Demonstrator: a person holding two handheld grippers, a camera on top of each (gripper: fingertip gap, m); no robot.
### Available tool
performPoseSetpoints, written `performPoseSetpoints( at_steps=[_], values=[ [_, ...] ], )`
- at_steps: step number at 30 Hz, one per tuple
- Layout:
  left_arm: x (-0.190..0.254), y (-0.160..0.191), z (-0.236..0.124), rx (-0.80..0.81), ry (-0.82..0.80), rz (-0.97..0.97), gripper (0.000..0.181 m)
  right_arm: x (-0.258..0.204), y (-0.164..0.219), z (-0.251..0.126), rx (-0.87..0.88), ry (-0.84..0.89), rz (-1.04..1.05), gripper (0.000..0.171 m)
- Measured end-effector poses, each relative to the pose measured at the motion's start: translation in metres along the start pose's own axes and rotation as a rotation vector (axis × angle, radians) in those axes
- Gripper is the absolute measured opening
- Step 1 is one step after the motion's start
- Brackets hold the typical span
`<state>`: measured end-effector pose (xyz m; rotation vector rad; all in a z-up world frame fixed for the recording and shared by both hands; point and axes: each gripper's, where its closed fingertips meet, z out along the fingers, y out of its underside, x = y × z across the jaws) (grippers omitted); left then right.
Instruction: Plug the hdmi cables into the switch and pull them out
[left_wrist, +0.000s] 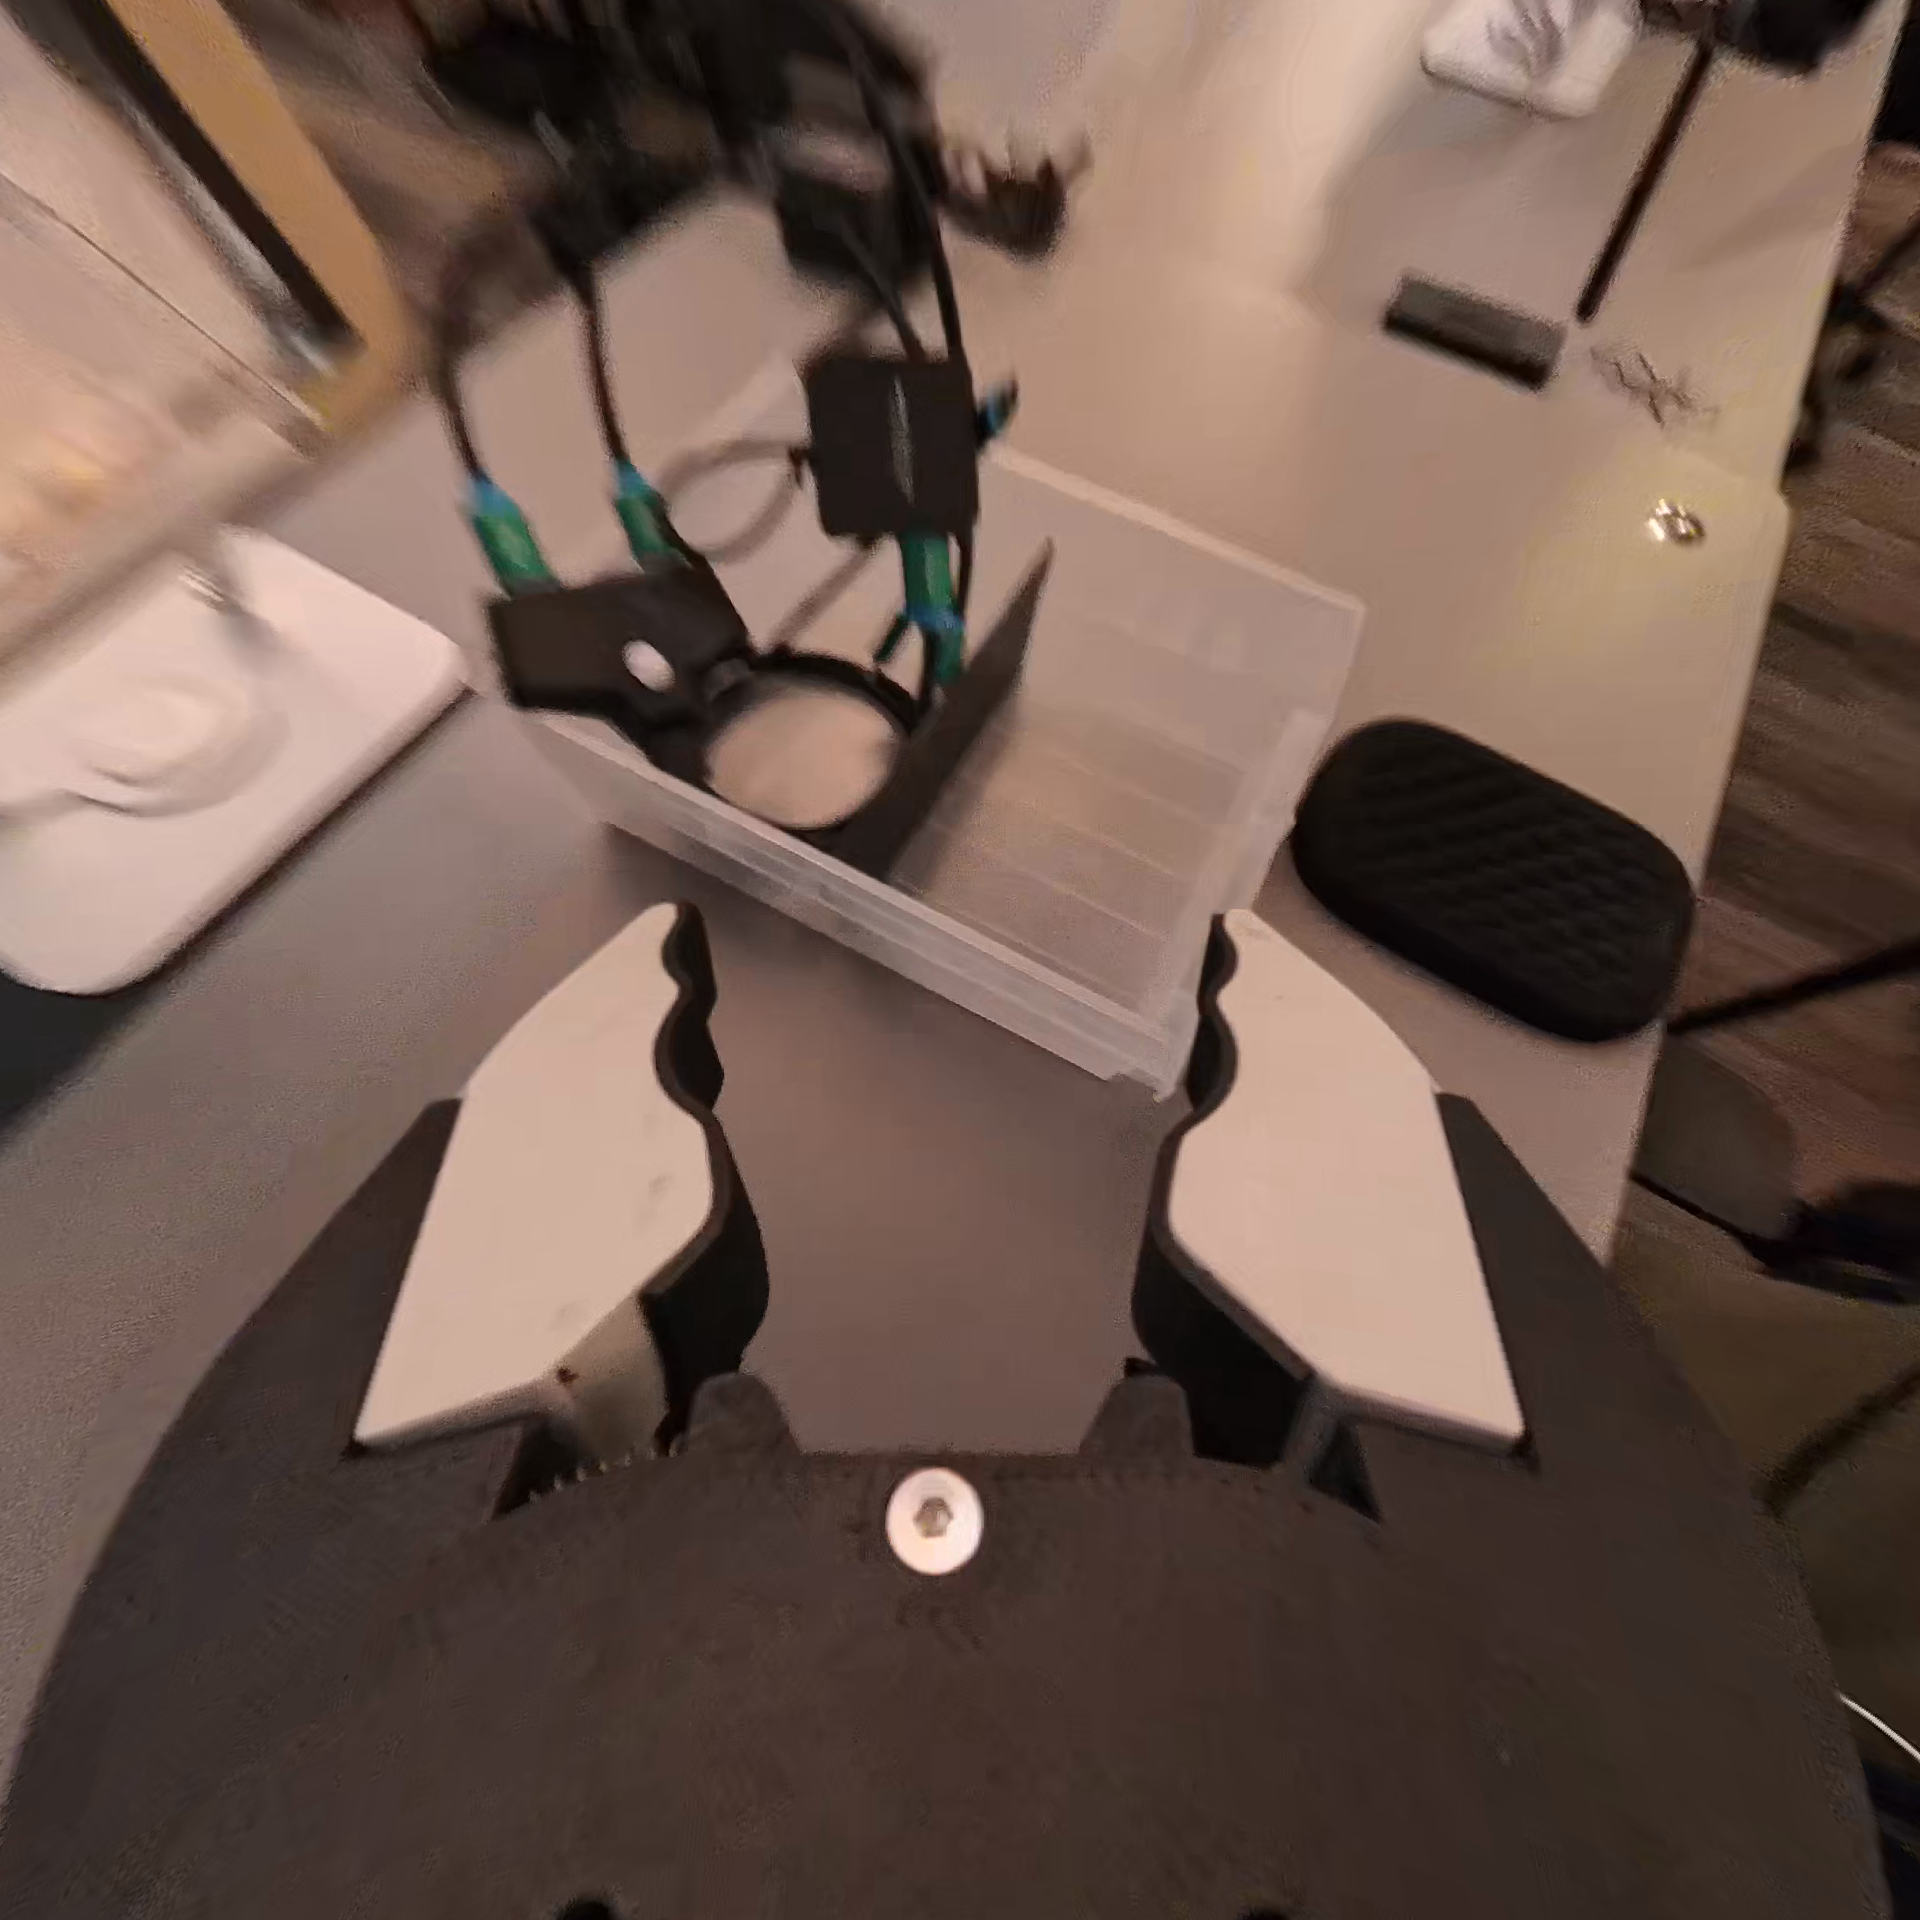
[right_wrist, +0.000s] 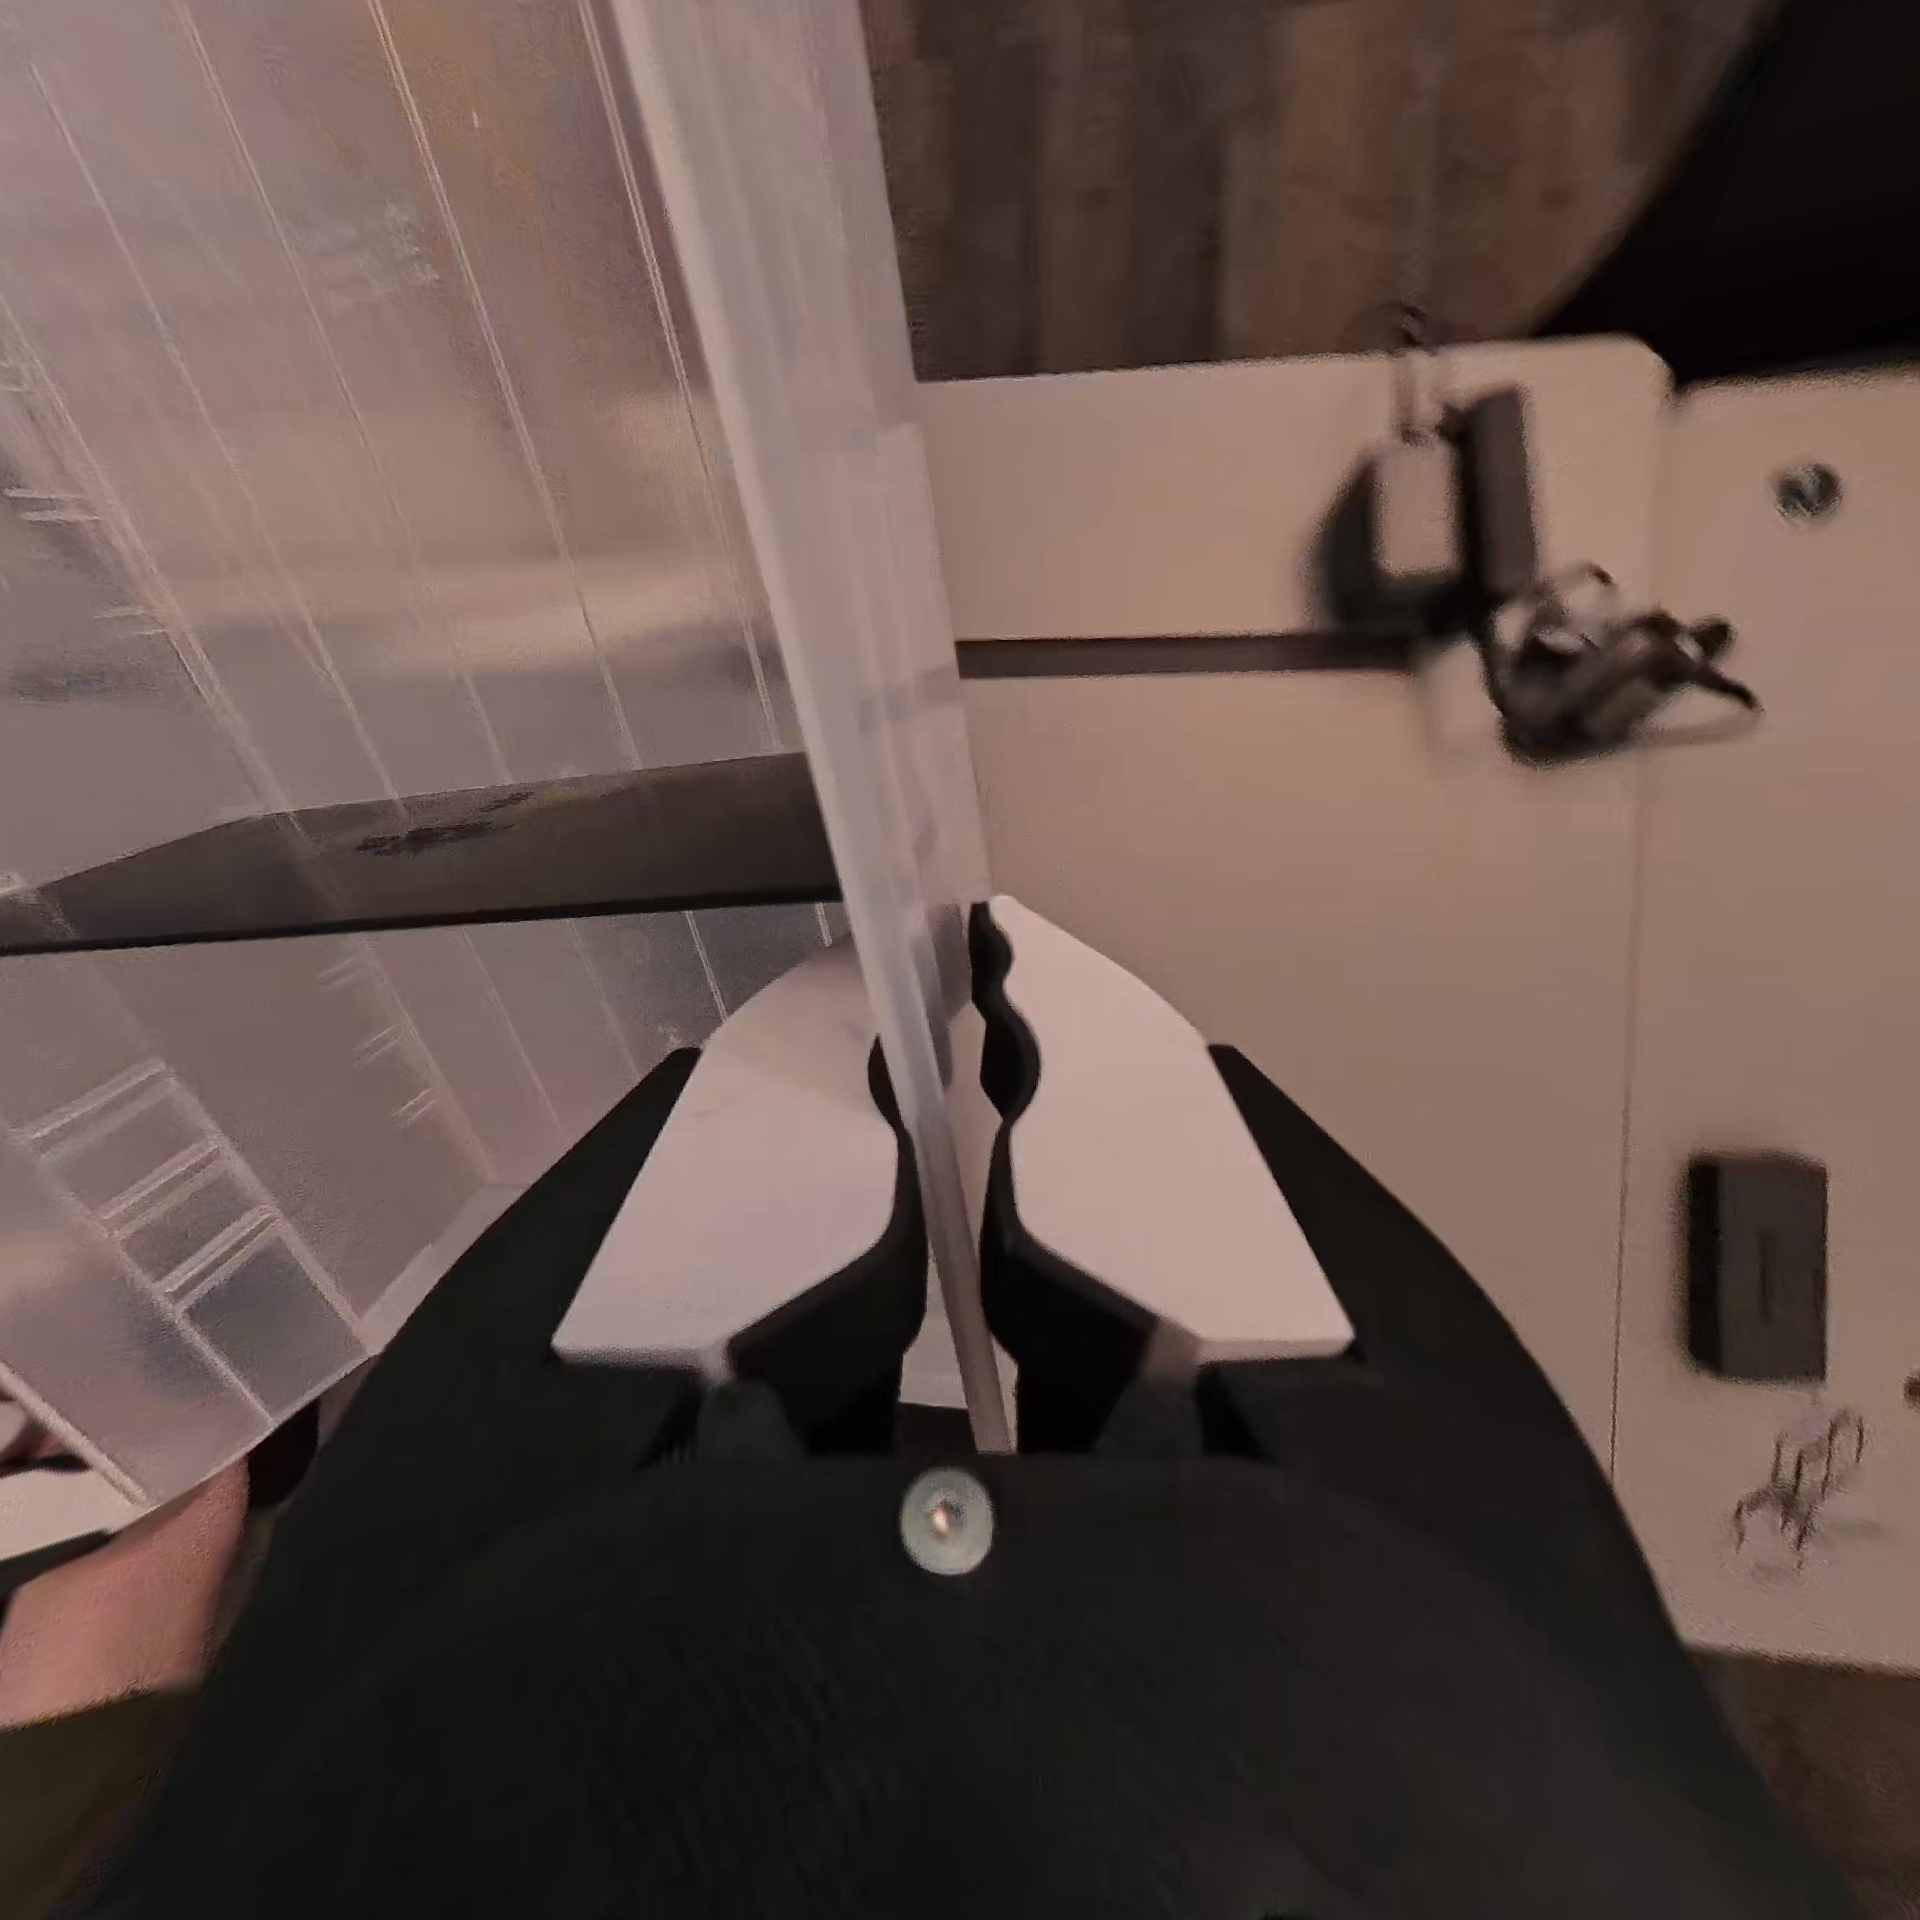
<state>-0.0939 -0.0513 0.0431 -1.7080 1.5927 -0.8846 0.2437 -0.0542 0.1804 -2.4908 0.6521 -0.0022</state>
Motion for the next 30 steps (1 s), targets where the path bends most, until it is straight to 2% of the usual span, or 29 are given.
performPoseSetpoints(
  at_steps=[2, 6, 12, 13, 16, 18, 19, 22, 27, 30],
  values=[
    [-0.006, 0.018, 0.038, -0.125, 0.103, -0.108, 0.091, 0.055, 0.02, -0.002, -0.003, 0.059, 0.125, 0.006],
    [-0.013, 0.04, 0.094, -0.2, 0.216, -0.324, 0.09, 0.132, 0.071, 0.018, -0.057, 0.101, 0.284, 0.006],
    [-0.012, 0.076, 0.137, -0.373, 0.158, -0.282, 0.09, 0.19, 0.143, 0.072, -0.185, 0.06, 0.406, 0.006],
    [-0.007, 0.076, 0.141, -0.382, 0.184, -0.283, 0.097, 0.196, 0.152, 0.081, -0.202, 0.063, 0.406, 0.006],
    [0.0, 0.08, 0.142, -0.428, 0.246, -0.33, 0.092, 0.209, 0.175, 0.105, -0.255, 0.074, 0.399, 0.006],
    [0.002, 0.085, 0.138, -0.472, 0.313, -0.373, 0.073, 0.214, 0.188, 0.116, -0.297, 0.087, 0.397, 0.006],
    [0.001, 0.087, 0.133, -0.497, 0.355, -0.39, 0.058, 0.216, 0.194, 0.12, -0.319, 0.099, 0.39, 0.006],
    [-0.013, 0.093, 0.119, -0.539, 0.393, -0.364, 0.046, 0.22, 0.204, 0.128, -0.371, 0.144, 0.362, 0.006],
    [-0.074, 0.106, 0.08, -0.579, 0.214, -0.31, 0.017, 0.215, 0.215, 0.141, -0.414, 0.155, 0.324, 0.006],
    [-0.122, 0.121, 0.051, -0.571, 0.098, -0.365, 0.009, 0.201, 0.22, 0.153, -0.419, 0.109, 0.299, 0.006]
  ],
)
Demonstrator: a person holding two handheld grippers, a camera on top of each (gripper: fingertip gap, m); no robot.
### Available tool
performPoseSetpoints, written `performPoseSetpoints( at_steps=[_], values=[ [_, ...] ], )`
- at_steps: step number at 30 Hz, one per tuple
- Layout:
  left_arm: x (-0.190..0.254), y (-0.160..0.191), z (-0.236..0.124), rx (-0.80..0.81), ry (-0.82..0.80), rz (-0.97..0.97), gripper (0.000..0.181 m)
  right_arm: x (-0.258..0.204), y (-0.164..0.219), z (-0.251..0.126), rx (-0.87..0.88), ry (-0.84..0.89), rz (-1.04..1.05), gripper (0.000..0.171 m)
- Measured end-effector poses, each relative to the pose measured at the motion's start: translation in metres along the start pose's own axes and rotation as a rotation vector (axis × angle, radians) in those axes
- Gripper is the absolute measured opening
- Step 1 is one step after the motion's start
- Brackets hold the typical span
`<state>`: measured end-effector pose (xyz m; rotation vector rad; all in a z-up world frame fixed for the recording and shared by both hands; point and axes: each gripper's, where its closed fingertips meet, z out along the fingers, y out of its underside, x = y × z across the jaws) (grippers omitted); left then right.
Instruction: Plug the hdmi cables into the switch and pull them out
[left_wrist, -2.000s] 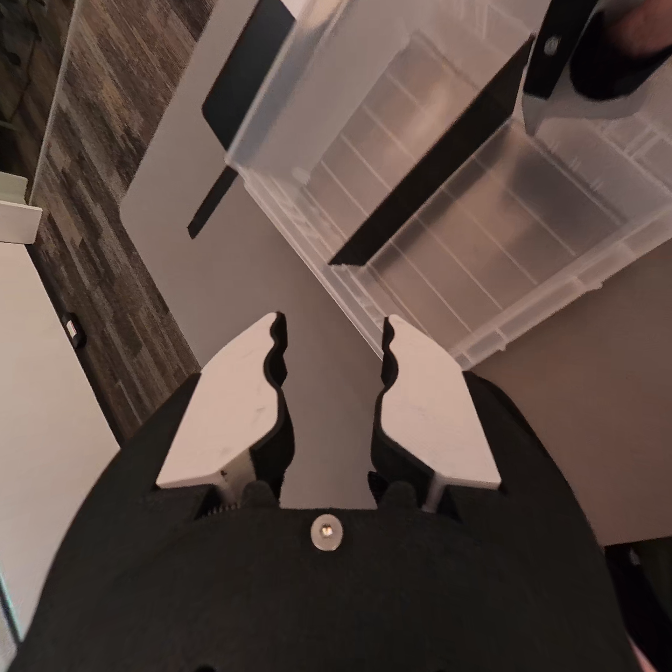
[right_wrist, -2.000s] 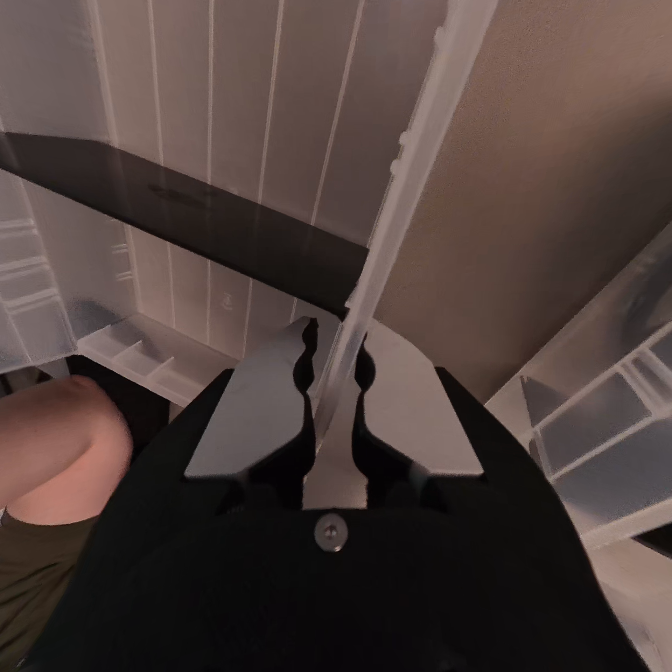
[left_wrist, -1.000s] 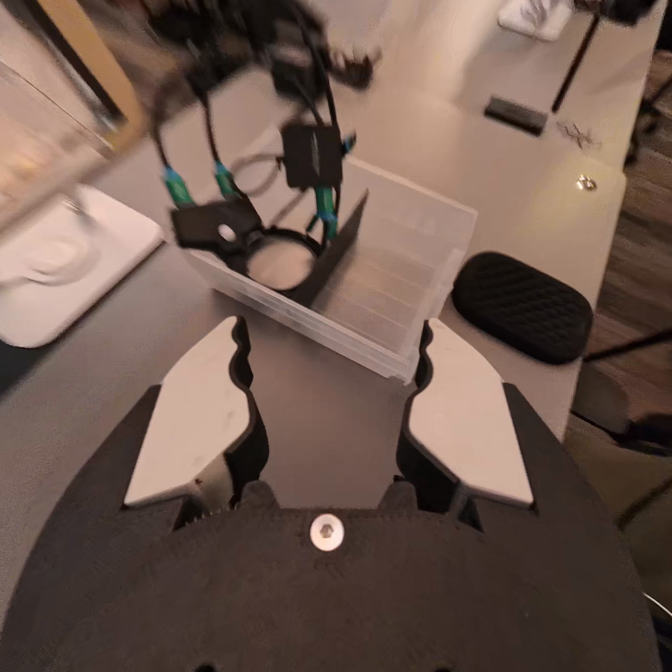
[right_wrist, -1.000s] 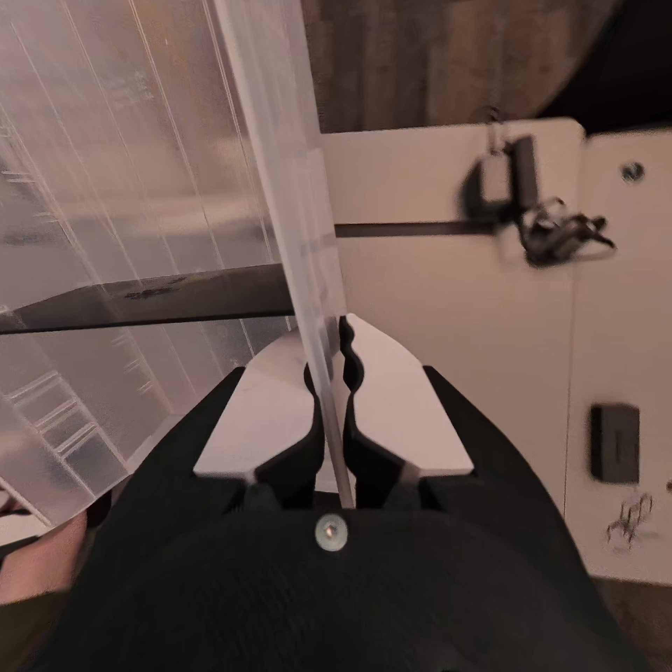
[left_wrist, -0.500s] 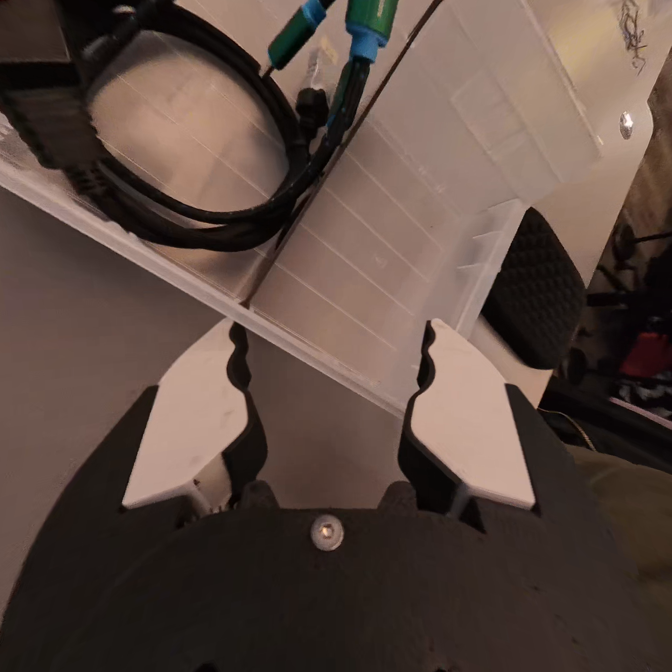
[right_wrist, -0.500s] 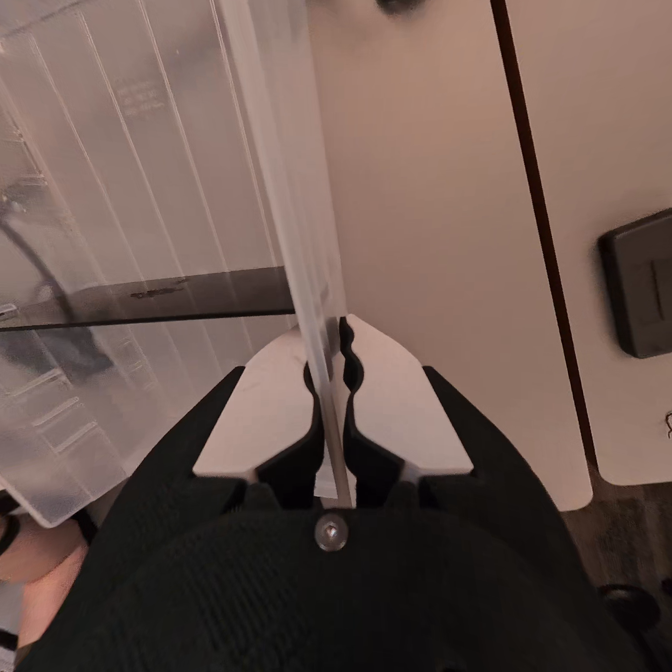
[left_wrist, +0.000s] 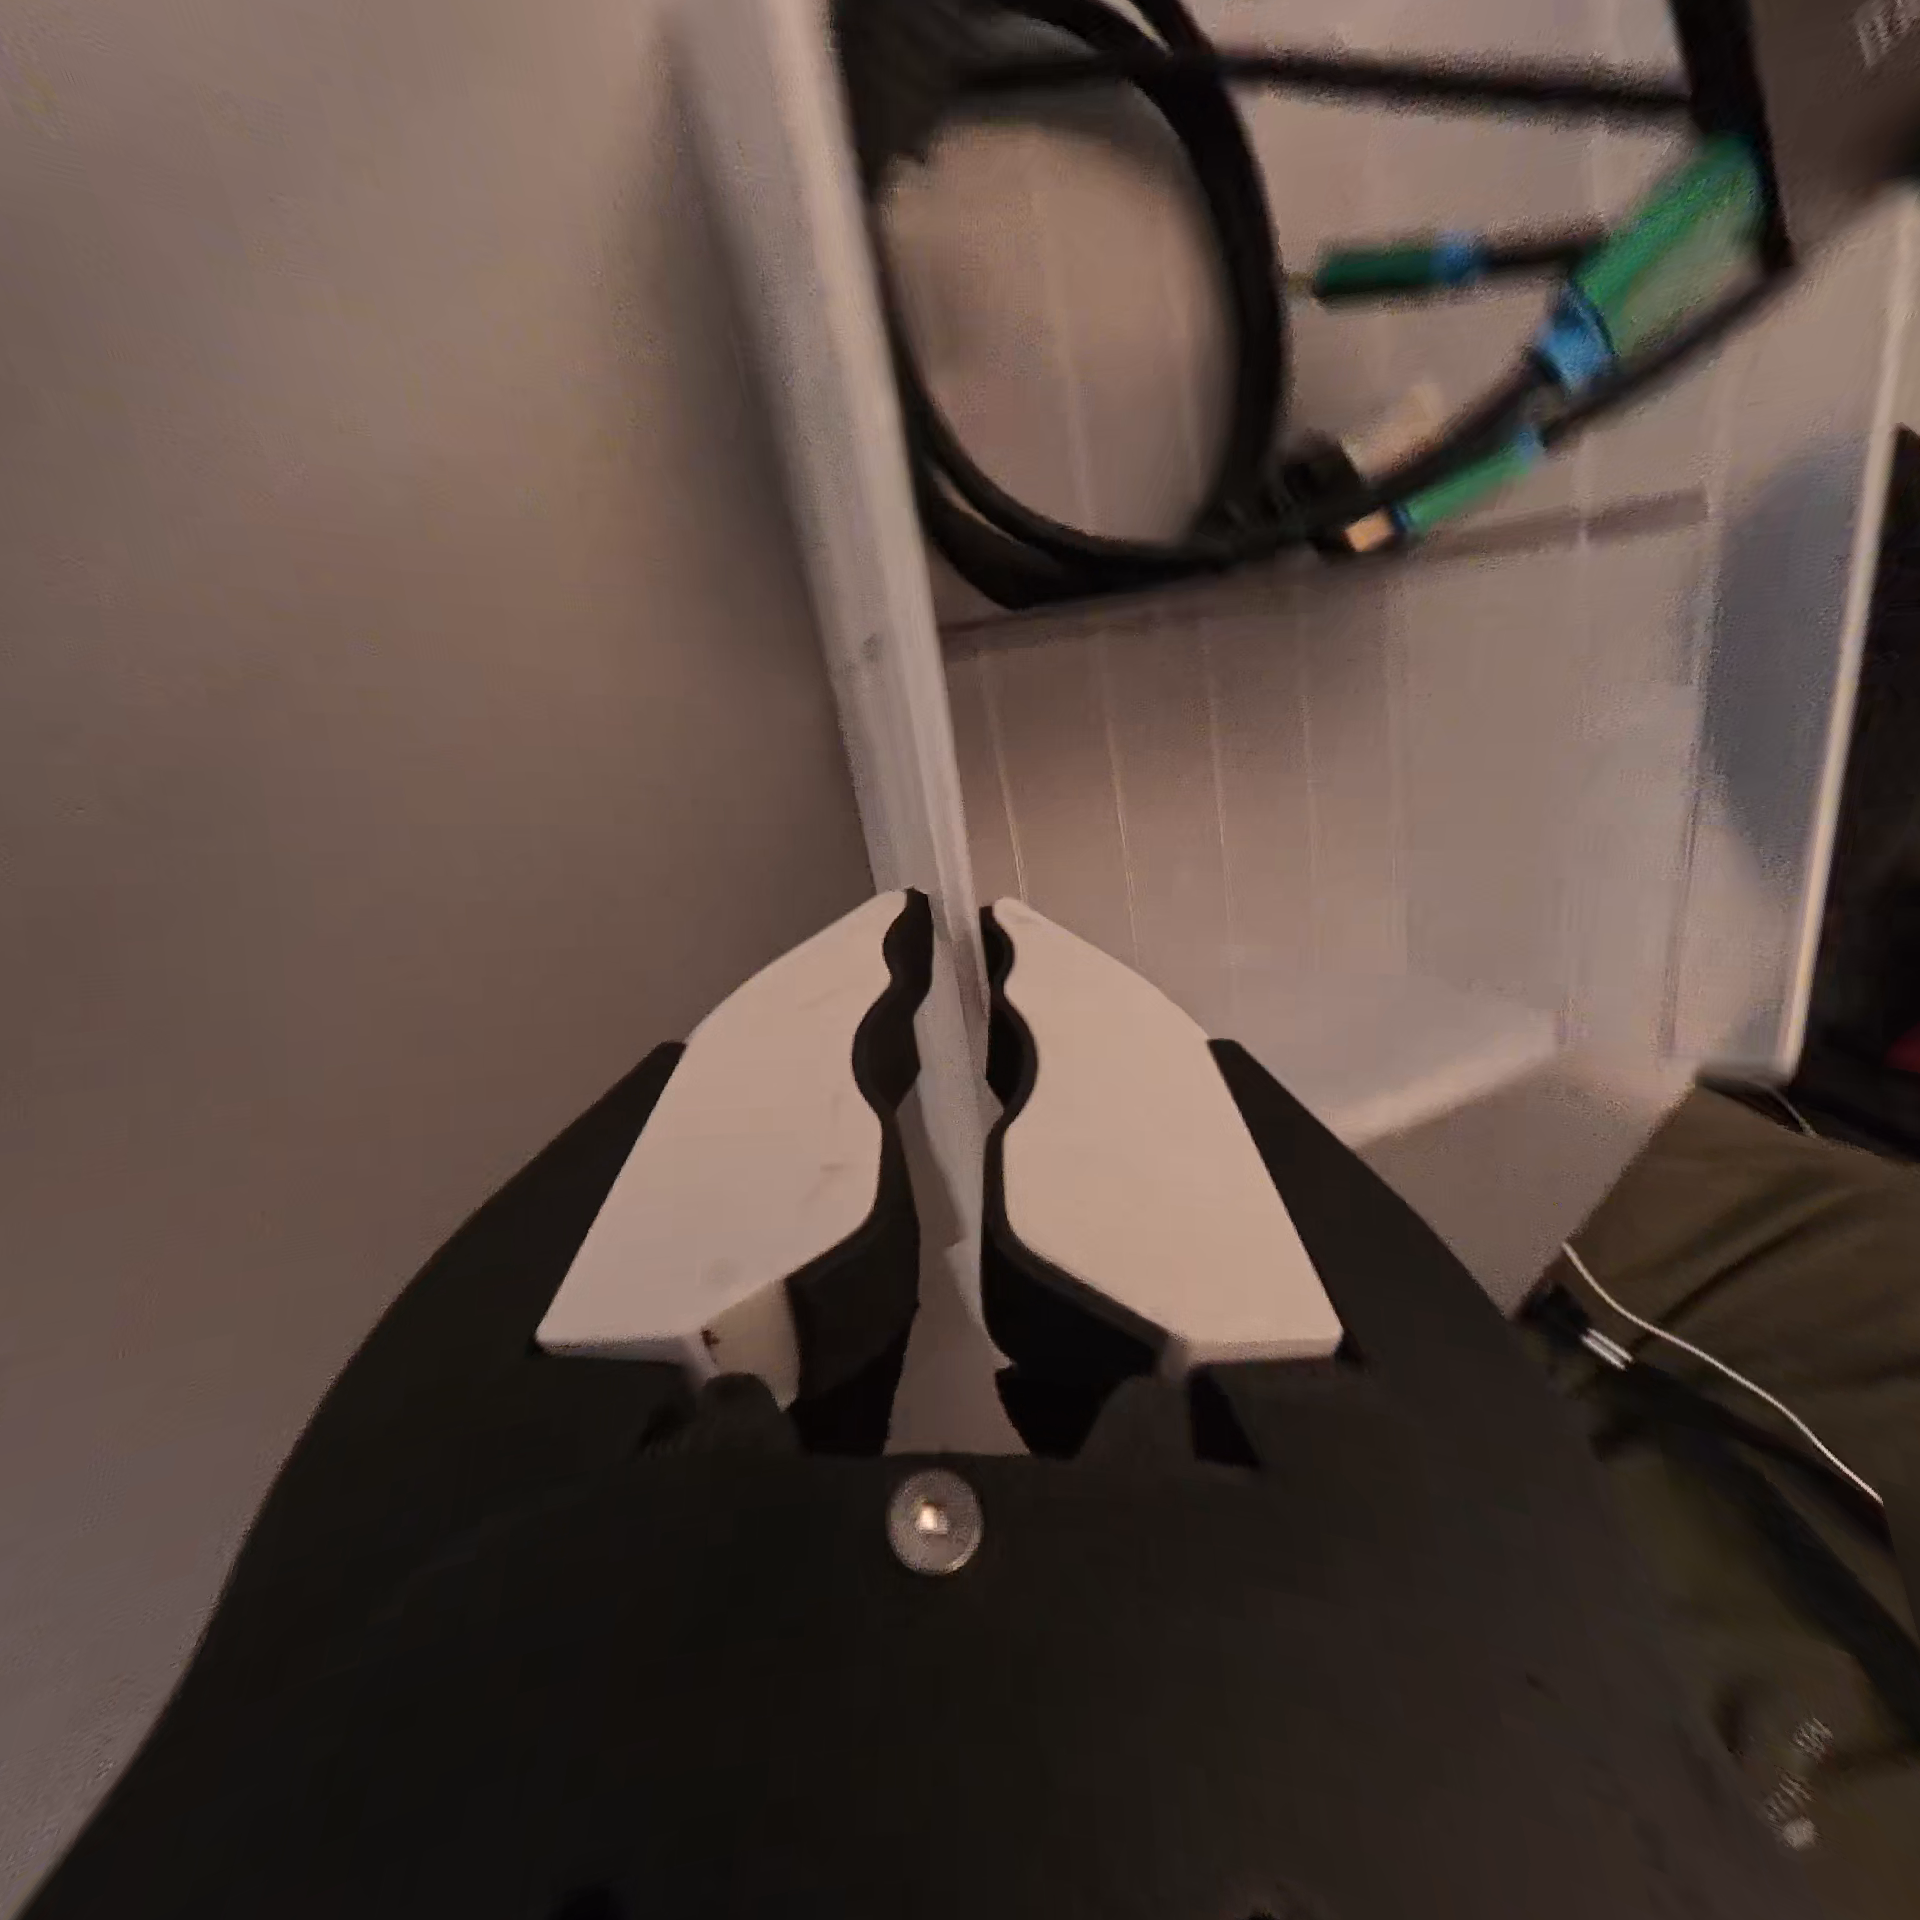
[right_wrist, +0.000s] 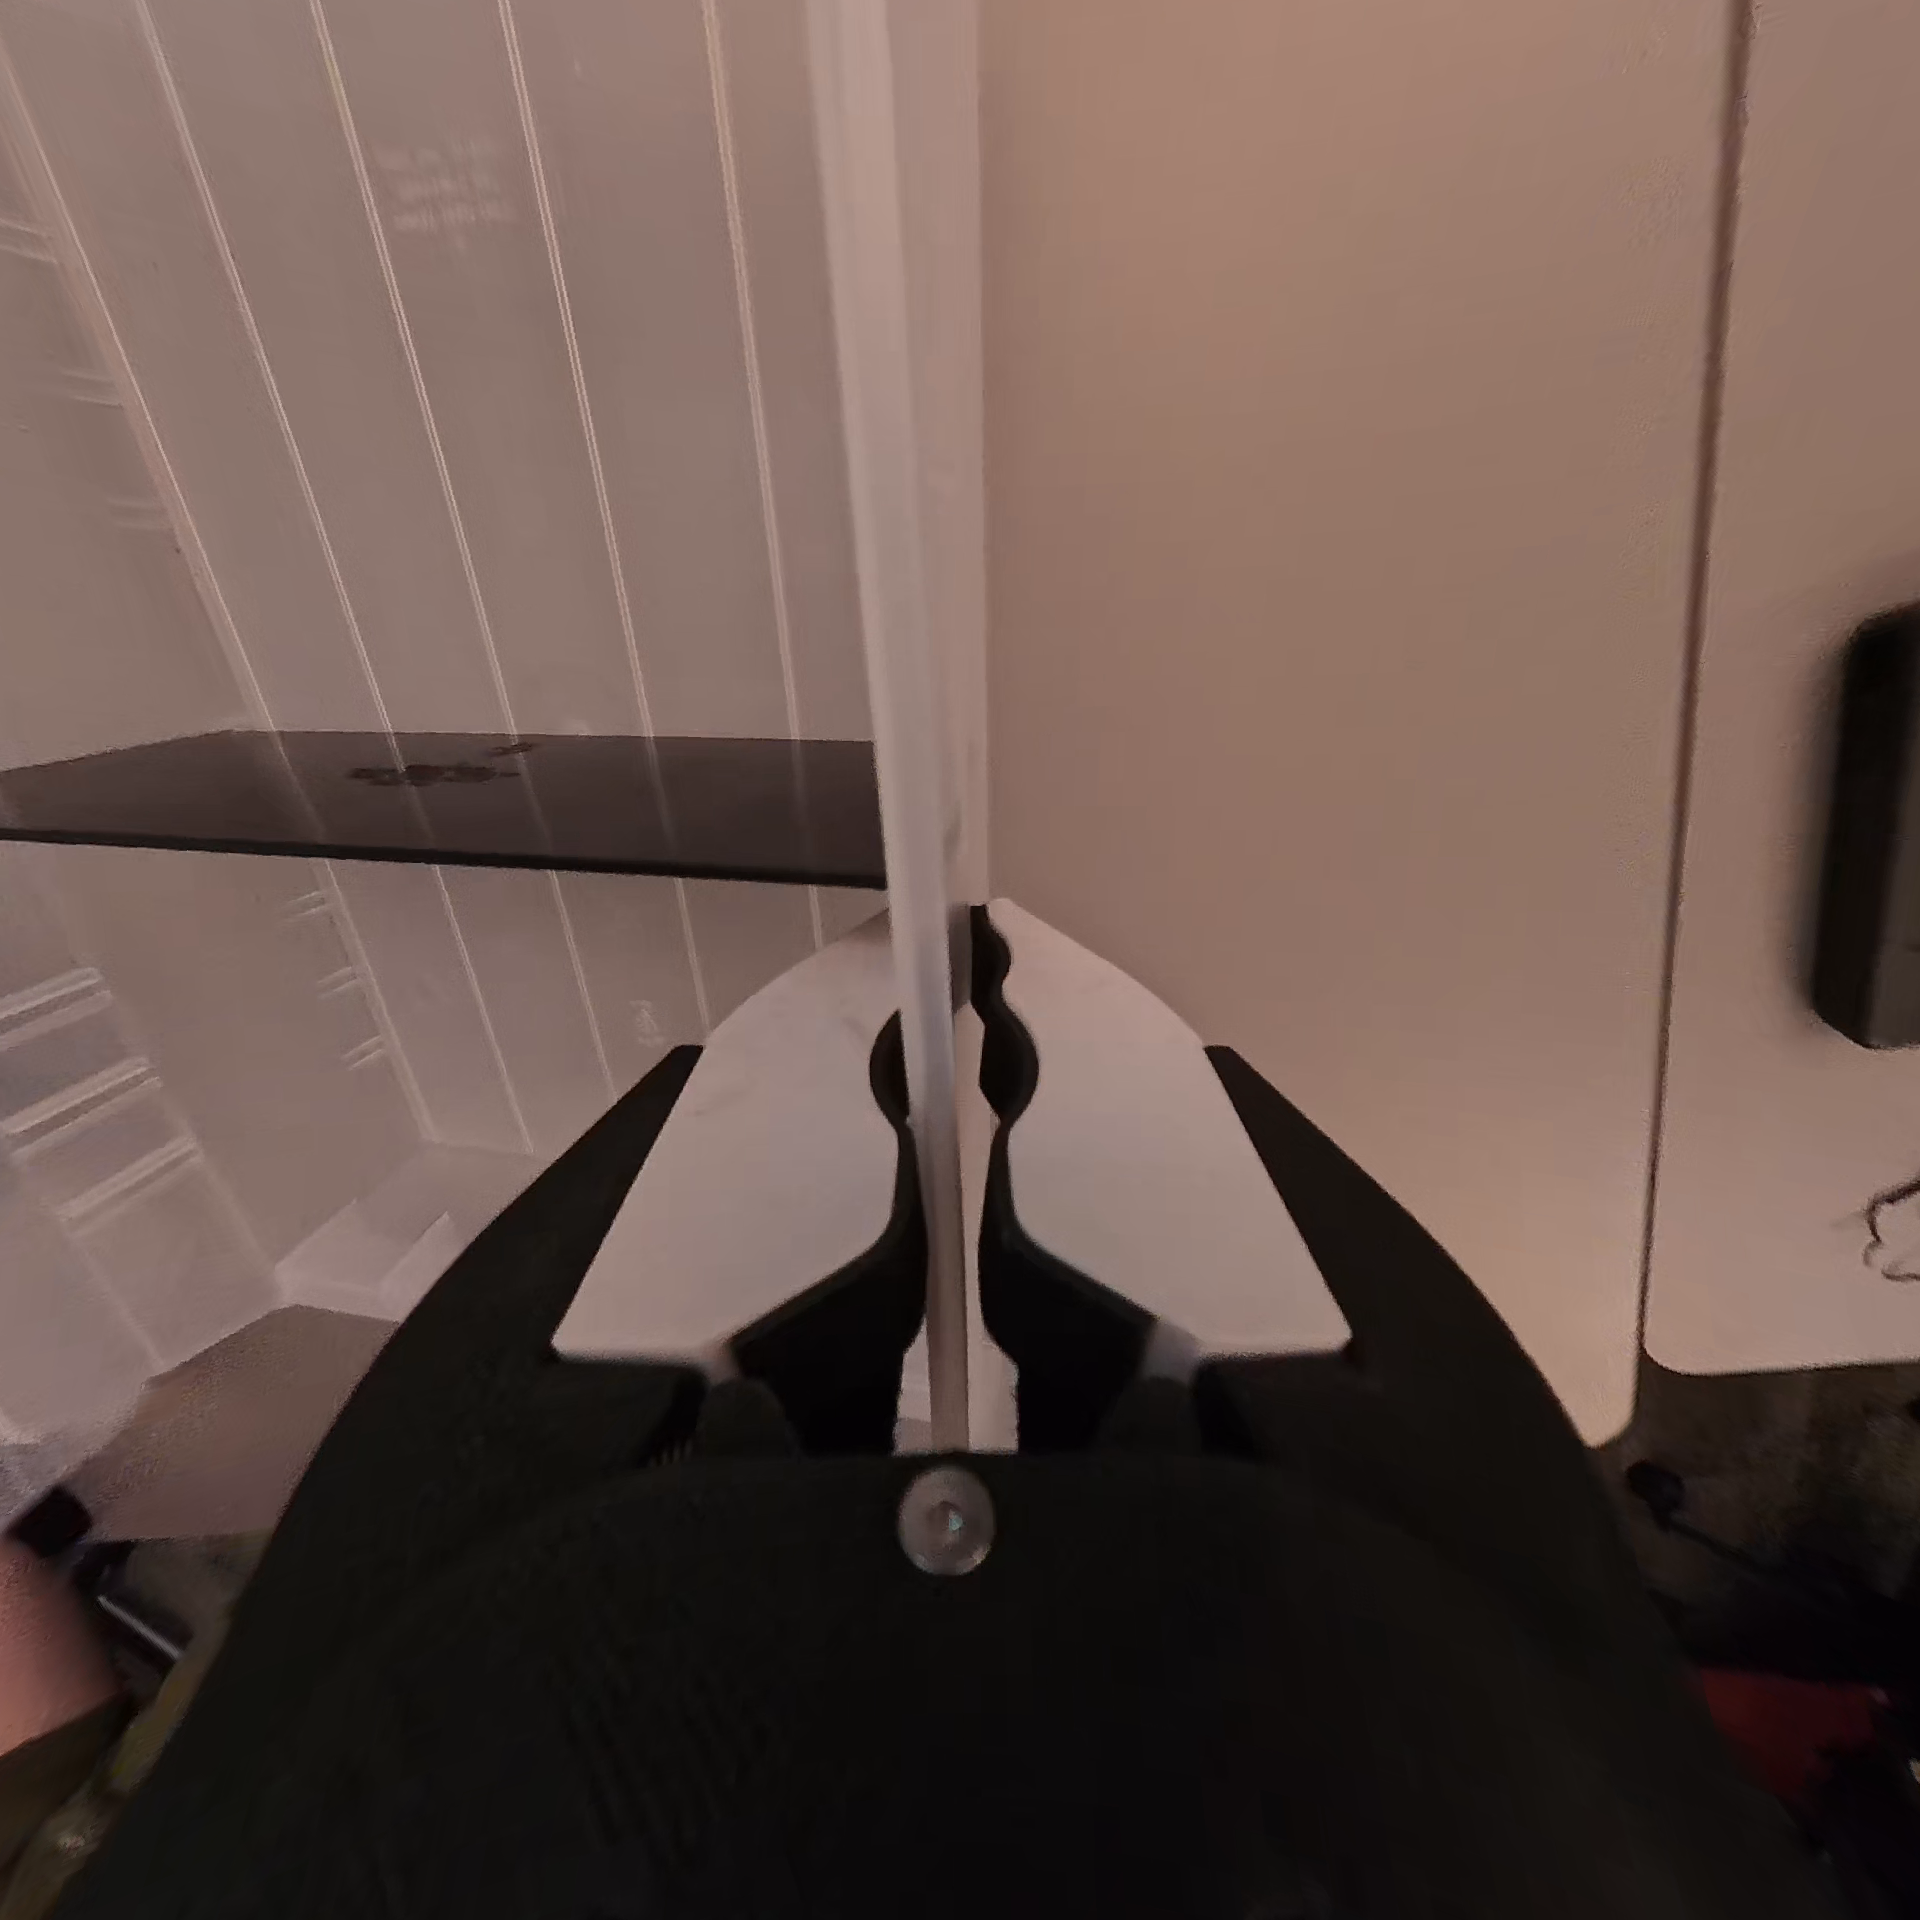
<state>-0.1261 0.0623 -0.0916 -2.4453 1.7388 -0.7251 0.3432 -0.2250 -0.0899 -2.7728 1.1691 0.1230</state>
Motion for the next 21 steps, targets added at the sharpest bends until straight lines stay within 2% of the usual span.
performPoseSetpoints(
  at_steps=[5, 8, 14, 17, 21],
  values=[
    [-0.083, 0.039, -0.048, 0.069, -0.096, -0.176, 0.012, -0.032, 0.009, 0.025, -0.037, -0.091, -0.064, 0.006],
    [-0.113, 0.083, -0.079, 0.113, -0.055, -0.304, 0.011, -0.042, 0.018, 0.042, -0.078, -0.099, -0.122, 0.006],
    [-0.18, 0.168, -0.134, 0.294, -0.129, -0.655, 0.012, -0.048, 0.027, 0.055, -0.06, -0.087, -0.18, 0.007],
    [-0.194, 0.197, -0.15, 0.357, -0.148, -0.783, 0.013, -0.055, 0.036, 0.055, -0.057, -0.088, -0.208, 0.007],
    [-0.186, 0.214, -0.153, 0.352, -0.1, -0.821, 0.014, -0.063, 0.05, 0.055, -0.075, -0.079, -0.28, 0.008]
  ],
)
